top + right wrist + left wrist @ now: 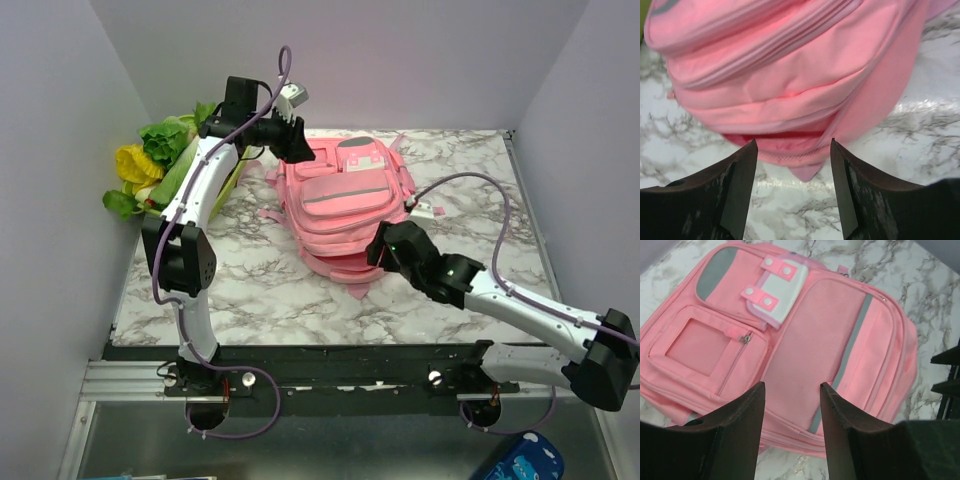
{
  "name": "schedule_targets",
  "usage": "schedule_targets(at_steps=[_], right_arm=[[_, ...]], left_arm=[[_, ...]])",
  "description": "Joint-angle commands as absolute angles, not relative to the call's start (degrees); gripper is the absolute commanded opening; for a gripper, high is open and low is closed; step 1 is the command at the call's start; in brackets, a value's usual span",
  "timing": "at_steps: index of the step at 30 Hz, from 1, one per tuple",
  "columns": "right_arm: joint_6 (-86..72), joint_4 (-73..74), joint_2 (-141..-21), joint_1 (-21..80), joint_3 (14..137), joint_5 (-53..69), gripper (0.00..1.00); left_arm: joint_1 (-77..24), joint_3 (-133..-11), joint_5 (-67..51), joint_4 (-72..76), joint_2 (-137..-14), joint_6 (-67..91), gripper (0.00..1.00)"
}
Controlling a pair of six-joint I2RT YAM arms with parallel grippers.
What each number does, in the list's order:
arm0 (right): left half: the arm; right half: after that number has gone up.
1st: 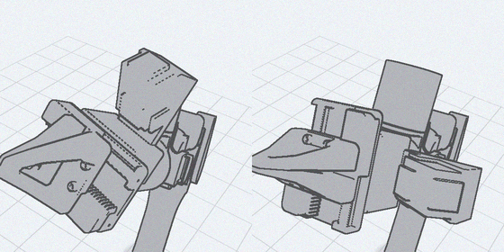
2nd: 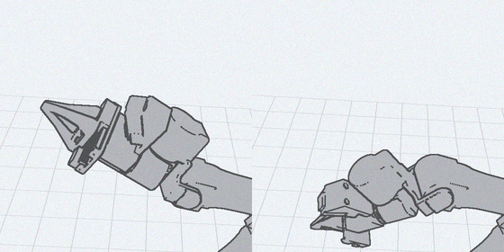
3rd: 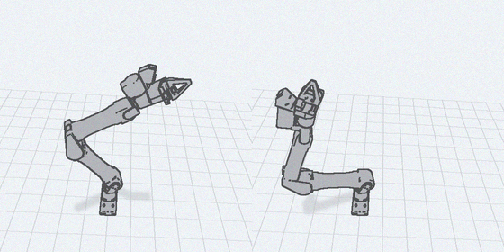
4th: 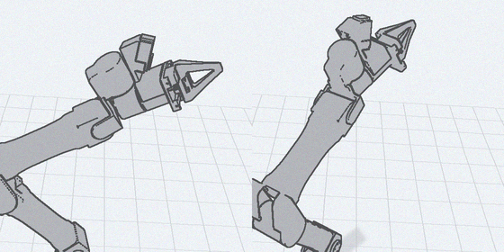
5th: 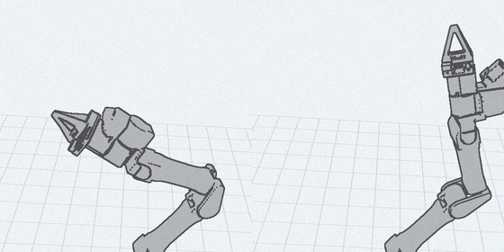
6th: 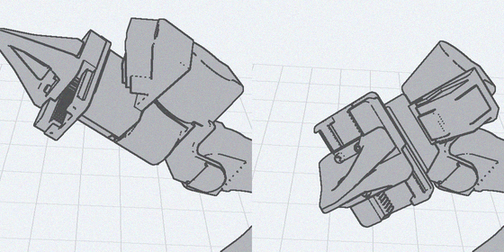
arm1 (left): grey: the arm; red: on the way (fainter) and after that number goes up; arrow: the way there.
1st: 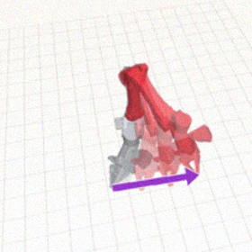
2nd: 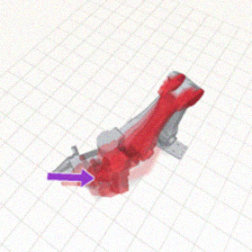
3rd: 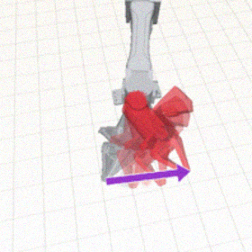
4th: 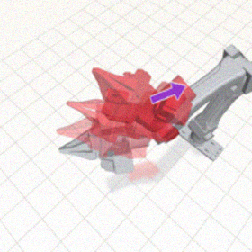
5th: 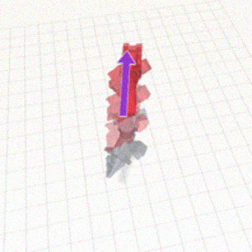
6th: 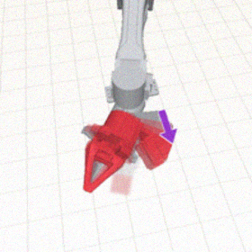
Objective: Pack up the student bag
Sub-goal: Adjust the student bag at the center of the board.
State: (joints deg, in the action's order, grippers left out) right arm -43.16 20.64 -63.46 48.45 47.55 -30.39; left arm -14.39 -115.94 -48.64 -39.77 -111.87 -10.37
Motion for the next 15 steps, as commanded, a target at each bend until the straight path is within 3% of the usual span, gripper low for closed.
schedule_targets(at_steps=[1, 7, 15], right_arm=[[-44.7, 18.2, -68.9, 53.4, 47.0, -23.5, 0.67], [-44.6, 15.4, -77.8, 58.8, 49.4, -20.2, 0.66], [-47.9, 15.1, -84.6, 59.0, 47.2, -19.2, 0.59]], left_arm=[[-13.1, -113.7, -46.0, -38.9, -115.5, -14.8, 0.55], [-13.3, -106.4, -44.3, -23.0, -116.3, -9.1, 0.61], [-16.9, -100.7, -41.8, -25.9, -119.4, -14.2, 0.61]])
